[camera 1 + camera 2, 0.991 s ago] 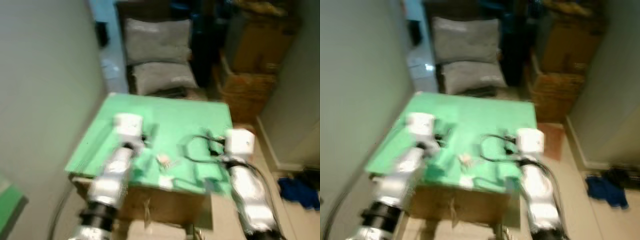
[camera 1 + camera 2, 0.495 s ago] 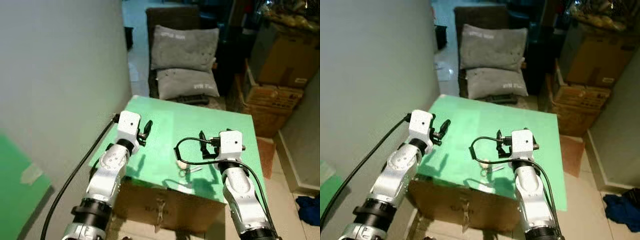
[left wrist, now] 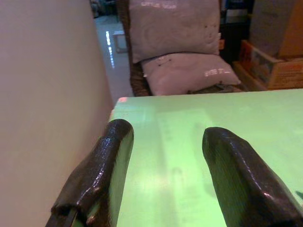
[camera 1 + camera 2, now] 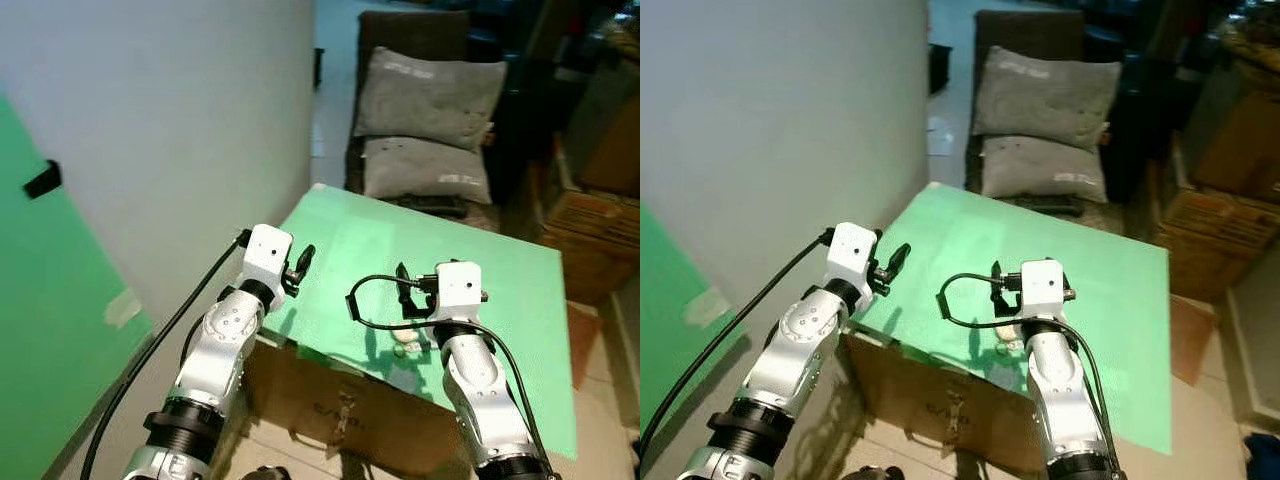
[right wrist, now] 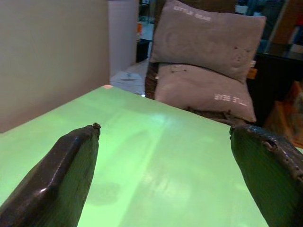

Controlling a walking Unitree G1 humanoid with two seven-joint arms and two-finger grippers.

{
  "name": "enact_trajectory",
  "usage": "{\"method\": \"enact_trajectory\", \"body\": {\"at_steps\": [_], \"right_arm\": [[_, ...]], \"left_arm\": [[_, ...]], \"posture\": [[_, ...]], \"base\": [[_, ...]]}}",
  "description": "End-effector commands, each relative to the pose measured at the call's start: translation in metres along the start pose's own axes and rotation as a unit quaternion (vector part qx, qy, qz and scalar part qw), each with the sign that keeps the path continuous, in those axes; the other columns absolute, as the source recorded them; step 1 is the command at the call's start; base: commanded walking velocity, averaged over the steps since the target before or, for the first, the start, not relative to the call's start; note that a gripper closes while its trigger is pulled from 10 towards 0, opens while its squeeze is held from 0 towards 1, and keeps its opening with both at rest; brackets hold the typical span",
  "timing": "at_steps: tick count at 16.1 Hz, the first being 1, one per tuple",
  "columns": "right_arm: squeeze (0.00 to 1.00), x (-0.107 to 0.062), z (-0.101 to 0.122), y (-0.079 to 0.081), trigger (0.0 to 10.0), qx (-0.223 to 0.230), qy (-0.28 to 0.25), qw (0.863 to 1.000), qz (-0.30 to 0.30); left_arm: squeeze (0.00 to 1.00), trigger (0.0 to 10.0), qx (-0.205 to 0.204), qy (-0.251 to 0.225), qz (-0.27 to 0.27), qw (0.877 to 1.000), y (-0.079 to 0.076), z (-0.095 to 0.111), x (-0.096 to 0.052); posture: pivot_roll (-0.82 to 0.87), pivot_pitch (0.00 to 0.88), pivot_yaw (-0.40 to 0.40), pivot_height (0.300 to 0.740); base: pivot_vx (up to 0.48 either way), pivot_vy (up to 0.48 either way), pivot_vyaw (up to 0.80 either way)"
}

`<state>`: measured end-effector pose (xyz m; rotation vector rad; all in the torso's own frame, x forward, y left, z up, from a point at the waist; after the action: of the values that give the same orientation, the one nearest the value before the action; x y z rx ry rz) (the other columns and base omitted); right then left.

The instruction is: Hang keys on a hook

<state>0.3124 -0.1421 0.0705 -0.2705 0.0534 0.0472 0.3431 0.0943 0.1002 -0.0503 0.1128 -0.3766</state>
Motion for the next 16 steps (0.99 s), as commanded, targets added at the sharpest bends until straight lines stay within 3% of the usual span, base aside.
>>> {"method": "enact_trajectory", "body": {"at_steps": [1,5,11,16], "right_arm": [[0.0,0.002,-0.001,-0.002,10.0,-0.001,0.006,1.0,-0.003],[0.0,0.002,0.005,-0.004,10.0,-0.011,-0.012,1.0,-0.009],[0.0,0.003,-0.001,-0.007,10.0,-0.02,0.004,1.0,-0.007],[0.0,0.002,-0.001,-0.009,10.0,-0.026,-0.001,1.0,-0.01]], "left_arm": [[0.0,10.0,0.004,0.005,-0.013,1.0,-0.004,-0.002,0.0],[0.0,10.0,0.009,-0.004,-0.017,1.0,-0.004,0.001,0.001],[0.0,10.0,-0.029,-0.001,0.021,0.999,0.011,-0.003,0.002],[0.0,10.0,-0.032,-0.02,0.028,0.999,0.011,0.002,0.004]], "posture": [[-0.07,0.0,0.025,0.74],[-0.07,0.0,0.028,0.74],[-0.07,0.0,0.024,0.74],[-0.07,0.0,0.018,0.74]], "base": [[0.0,0.0,0.6],[0.0,0.0,0.3],[0.0,0.0,-0.74],[0.0,0.0,-0.59]]}}
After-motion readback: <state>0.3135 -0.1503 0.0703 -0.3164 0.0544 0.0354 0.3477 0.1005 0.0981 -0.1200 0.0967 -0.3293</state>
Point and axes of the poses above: a point about 5 cm out from each wrist's last joint towards the gripper, its own x axis pointing out of the wrist towards the gripper, its own z axis along the axis of the wrist's last joint, y = z × x, the point moved 3 cm from there along x, pointing out of the wrist towards the gripper, and after that the axes turned 11 degrees about -x, right-handed, at the moved point
